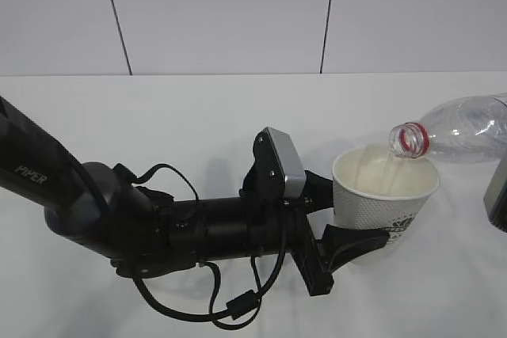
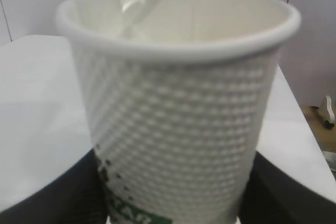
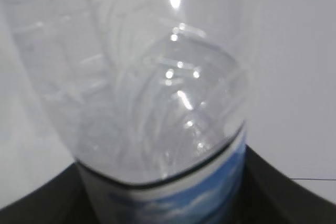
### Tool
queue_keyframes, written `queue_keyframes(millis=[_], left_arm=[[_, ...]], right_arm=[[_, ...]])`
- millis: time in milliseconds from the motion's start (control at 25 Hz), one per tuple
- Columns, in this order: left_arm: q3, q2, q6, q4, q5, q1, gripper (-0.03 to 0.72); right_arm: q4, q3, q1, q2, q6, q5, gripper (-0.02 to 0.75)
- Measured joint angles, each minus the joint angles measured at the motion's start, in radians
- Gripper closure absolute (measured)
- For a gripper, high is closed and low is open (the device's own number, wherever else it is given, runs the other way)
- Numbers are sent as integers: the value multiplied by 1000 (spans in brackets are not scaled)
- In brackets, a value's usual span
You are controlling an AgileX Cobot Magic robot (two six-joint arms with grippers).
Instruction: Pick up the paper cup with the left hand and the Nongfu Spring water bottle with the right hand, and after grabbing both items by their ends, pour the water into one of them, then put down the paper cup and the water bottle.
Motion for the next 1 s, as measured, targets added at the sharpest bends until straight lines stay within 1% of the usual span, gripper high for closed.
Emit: queue_keyframes(millis=[1000], left_arm=[[0, 0, 0, 0, 0, 0, 217]], right_arm=[[0, 0, 0, 0, -7, -6, 288]])
